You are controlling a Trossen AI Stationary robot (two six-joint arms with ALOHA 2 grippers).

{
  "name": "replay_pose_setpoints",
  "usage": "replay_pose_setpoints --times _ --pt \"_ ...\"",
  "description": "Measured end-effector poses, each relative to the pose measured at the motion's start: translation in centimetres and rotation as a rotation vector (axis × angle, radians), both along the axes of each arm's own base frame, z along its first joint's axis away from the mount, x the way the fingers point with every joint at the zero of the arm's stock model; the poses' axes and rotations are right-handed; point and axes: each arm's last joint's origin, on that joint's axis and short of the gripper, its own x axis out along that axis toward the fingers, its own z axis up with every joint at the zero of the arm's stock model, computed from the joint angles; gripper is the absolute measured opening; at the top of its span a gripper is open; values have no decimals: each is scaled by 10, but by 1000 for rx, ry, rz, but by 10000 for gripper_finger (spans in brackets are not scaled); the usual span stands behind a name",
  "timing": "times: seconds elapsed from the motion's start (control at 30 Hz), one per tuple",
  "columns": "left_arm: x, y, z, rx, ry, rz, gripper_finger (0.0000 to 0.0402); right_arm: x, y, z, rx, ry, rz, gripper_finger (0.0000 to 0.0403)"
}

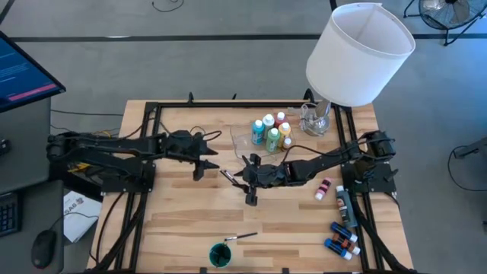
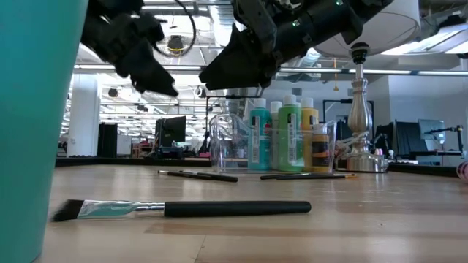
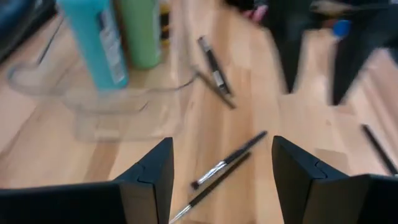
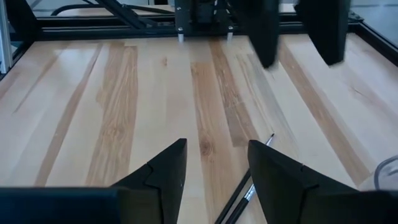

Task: Pick & Place Paint Supplies
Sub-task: Put the silver paintbrush into the green cup

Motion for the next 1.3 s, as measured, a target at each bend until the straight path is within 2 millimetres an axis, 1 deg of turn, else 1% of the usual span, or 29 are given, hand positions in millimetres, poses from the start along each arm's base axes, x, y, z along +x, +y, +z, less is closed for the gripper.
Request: replay_pose_setpoints --times 0.13,0.2,0.27,0.33,0.53,0.6,0.67,0.7,0.8,0.83,0.9,1.0,1.1,1.2,1.3 --pt "4 23 -17 -83 72 152 163 0 0 -1 -3 18 0 164" --pt "5 34 -22 -110 83 219 163 1 0 1 -6 30 0 164" --pt "3 42 -25 -124 99 258 163 1 0 2 -10 51 0 162" --pt "3 45 -27 -127 99 271 163 1 0 2 -14 72 1 162" --pt "4 42 -27 -183 95 190 163 1 0 3 -1 83 -8 161" --pt "4 42 -27 -199 95 204 163 1 0 2 -1 90 -9 160" --pt "3 43 -30 -225 89 277 163 1 0 1 18 93 -21 158" --pt "2 43 -34 -250 88 341 163 1 0 2 34 90 -30 158" --pt "-4 39 -54 -304 62 521 163 1 0 2 78 78 -55 154" --pt "-6 37 -60 -306 49 556 163 1 0 2 81 78 -58 152" --pt "-7 37 -66 -318 19 571 163 1 0 2 83 79 -60 146" --pt "-5 36 -69 -336 27 546 163 0 2 1 96 95 -67 135" --pt "-2 27 -74 -323 72 453 163 -3 7 -2 88 128 -54 122" --pt "-1 19 -77 -302 100 390 163 -7 16 -4 78 148 -34 110" --pt "1 13 -76 -259 105 337 163 -11 25 -8 56 155 -32 100"
